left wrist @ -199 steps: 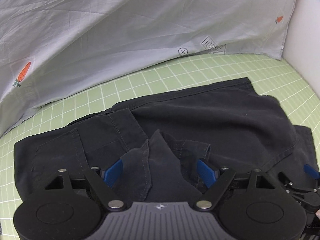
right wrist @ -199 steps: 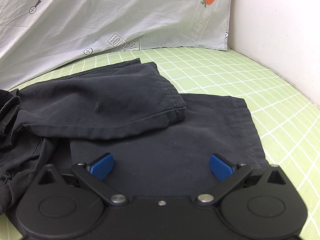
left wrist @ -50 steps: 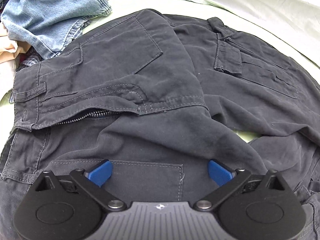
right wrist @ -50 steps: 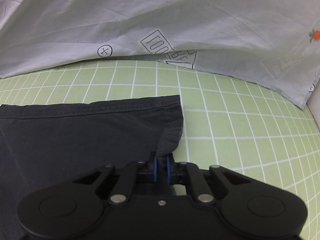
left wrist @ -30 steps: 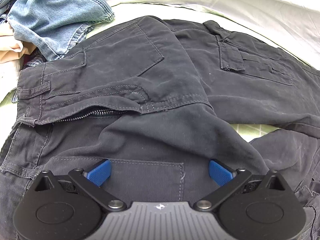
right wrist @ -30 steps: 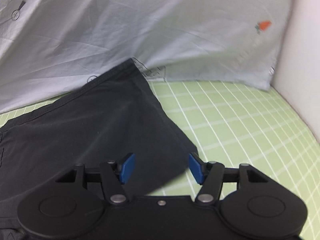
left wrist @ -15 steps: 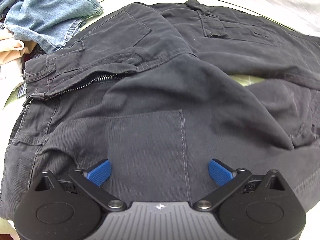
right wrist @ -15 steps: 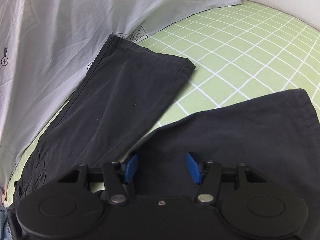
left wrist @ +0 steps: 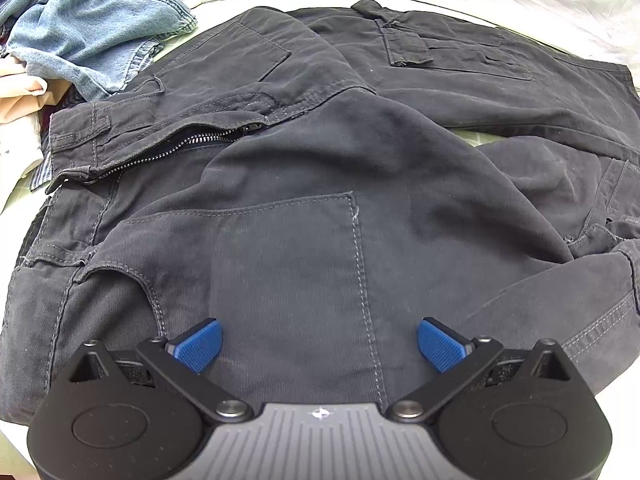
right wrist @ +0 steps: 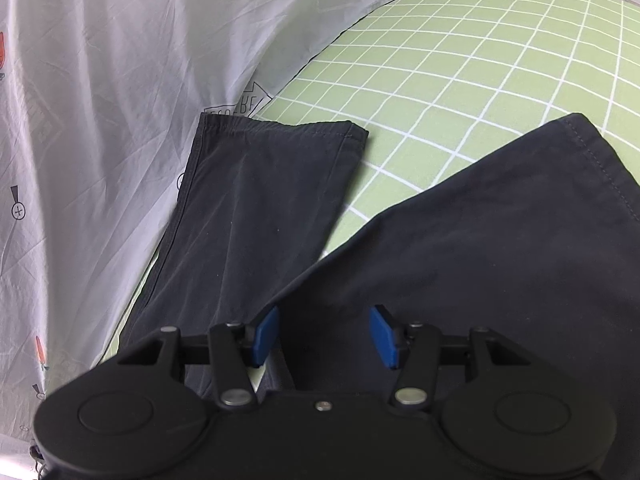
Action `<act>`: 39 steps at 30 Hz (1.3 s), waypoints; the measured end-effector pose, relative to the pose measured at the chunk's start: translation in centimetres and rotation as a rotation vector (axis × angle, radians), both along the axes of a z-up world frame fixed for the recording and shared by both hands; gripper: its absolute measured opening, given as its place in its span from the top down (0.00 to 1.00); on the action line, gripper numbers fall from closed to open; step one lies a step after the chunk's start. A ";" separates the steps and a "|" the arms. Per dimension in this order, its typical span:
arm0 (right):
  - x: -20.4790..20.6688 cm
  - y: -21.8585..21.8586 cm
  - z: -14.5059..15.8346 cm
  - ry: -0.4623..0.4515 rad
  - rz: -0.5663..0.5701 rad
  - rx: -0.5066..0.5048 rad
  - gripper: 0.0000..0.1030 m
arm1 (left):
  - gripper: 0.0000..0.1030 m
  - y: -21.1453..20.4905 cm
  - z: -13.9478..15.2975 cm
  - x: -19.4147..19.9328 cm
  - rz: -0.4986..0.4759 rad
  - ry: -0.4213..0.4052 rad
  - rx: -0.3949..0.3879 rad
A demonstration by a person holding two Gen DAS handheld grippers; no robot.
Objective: Fold clothes
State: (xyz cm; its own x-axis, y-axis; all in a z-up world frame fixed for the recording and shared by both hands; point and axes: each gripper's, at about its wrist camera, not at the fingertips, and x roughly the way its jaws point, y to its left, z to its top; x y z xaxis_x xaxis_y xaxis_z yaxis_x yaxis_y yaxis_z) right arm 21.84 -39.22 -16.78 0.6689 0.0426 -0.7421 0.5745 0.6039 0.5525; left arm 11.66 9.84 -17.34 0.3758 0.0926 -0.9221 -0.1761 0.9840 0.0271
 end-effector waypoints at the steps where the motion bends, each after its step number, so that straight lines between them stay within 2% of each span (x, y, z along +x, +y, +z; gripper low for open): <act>1: 0.1 -0.1 0.0 0.000 -0.008 0.010 0.49 | 0.00 0.0 0.0 0.0 -0.001 0.002 -0.001; 6: -0.2 -0.2 0.4 0.003 -0.081 0.009 0.49 | 0.00 0.1 0.0 0.2 0.000 0.010 -0.004; 9: -1.4 -0.7 0.4 -0.032 -0.141 0.049 0.44 | 0.00 0.1 0.1 0.1 0.003 0.003 -0.003; 11: -1.1 -0.9 0.0 -0.025 -0.124 0.074 0.32 | 0.00 0.1 0.1 0.1 0.006 0.001 -0.003; 14: 0.5 -0.7 -0.8 0.021 -0.056 0.082 0.31 | 0.00 0.1 0.1 0.2 0.008 0.007 -0.005; 17: 1.9 0.2 -1.2 0.026 0.000 0.052 0.41 | 0.00 0.2 0.2 0.2 0.008 0.011 -0.006; 18: 2.5 0.6 -1.2 0.037 0.039 0.031 0.49 | 0.00 0.2 0.2 0.2 0.008 0.011 -0.006; 19: 3.2 1.1 -1.2 0.047 0.075 0.008 0.53 | 0.00 0.2 0.2 0.2 0.008 0.011 -0.007; 23: 5.0 1.8 -0.8 0.068 0.128 -0.078 0.53 | 0.00 0.3 0.2 0.2 0.007 0.010 -0.007; 26: 6.0 1.4 -0.8 0.122 0.116 -0.126 0.77 | 0.00 0.3 0.1 0.1 0.006 0.006 -0.006; 27: 6.2 1.1 -0.8 0.143 0.112 -0.127 0.88 | 0.00 0.3 0.1 0.1 0.006 0.005 -0.006; 28: 6.0 0.7 -0.9 0.140 0.106 -0.109 0.95 | 0.00 0.3 0.1 0.1 0.006 0.004 -0.006; 30: 5.7 -0.2 -1.0 0.128 0.096 -0.074 0.97 | 0.00 0.3 0.1 0.1 0.005 0.002 -0.006; 33: 4.2 -0.5 1.0 -0.001 0.111 -0.072 0.98 | 0.00 0.3 0.1 0.1 0.003 -0.001 -0.005; 35: 2.9 -0.1 4.0 -0.104 0.131 -0.112 0.98 | 0.00 0.3 0.0 0.0 0.002 -0.003 -0.005; 39: -2.3 0.8 11.2 -0.413 0.157 -0.119 0.98 | 0.00 0.4 0.0 0.1 0.000 -0.003 -0.005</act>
State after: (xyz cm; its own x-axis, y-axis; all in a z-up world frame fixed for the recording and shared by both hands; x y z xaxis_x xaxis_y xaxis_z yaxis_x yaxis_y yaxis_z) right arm 19.52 -38.45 -5.55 0.9022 0.0973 -0.4203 0.2173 0.7392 0.6374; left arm 11.74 10.20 -17.32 0.3784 0.0877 -0.9215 -0.1758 0.9842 0.0215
